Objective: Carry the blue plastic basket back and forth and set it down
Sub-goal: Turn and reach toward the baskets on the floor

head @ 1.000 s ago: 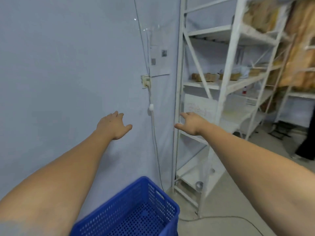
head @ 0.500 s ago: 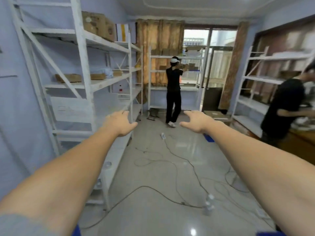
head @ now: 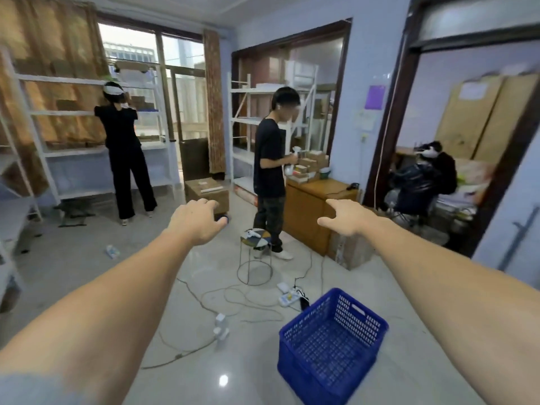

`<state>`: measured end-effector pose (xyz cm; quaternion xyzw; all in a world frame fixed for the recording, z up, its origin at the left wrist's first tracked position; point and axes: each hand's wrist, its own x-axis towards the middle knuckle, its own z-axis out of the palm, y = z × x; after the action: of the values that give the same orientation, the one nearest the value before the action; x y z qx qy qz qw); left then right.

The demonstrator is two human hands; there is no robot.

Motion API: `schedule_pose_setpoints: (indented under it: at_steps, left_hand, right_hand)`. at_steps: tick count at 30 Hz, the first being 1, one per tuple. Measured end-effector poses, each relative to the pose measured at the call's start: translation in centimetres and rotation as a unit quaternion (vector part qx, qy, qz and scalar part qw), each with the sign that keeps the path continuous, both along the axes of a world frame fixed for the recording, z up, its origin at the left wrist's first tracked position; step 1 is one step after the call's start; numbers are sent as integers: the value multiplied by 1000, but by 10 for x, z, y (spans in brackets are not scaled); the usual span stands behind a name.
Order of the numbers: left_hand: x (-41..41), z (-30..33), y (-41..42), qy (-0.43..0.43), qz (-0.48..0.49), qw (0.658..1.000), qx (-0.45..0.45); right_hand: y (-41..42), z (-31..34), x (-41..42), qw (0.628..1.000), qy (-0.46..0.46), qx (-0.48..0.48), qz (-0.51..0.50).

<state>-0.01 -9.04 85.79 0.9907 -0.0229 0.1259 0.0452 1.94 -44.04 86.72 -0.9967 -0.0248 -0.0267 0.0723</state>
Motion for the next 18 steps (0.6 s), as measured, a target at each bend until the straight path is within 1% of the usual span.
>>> schedule_pose_setpoints:
  at_steps: [3,8,14,18]
  left_hand:
    - [37,-5,-57,4,-63,998,-6]
    - [90,-10,-143,6,-139,990,-18]
    - [125,-27,-248,34,-227,973,18]
    - [143,-36,-318,40,-258,965,26]
  right_hand:
    - [-54,-5,-7,998,-3,3,-60]
    - [-132,-6,-20,990,-22,12,-137]
    - [-223,-20,-39,976,6,11,-218]
    - [-283,-33,-42,967,12,28,-251]
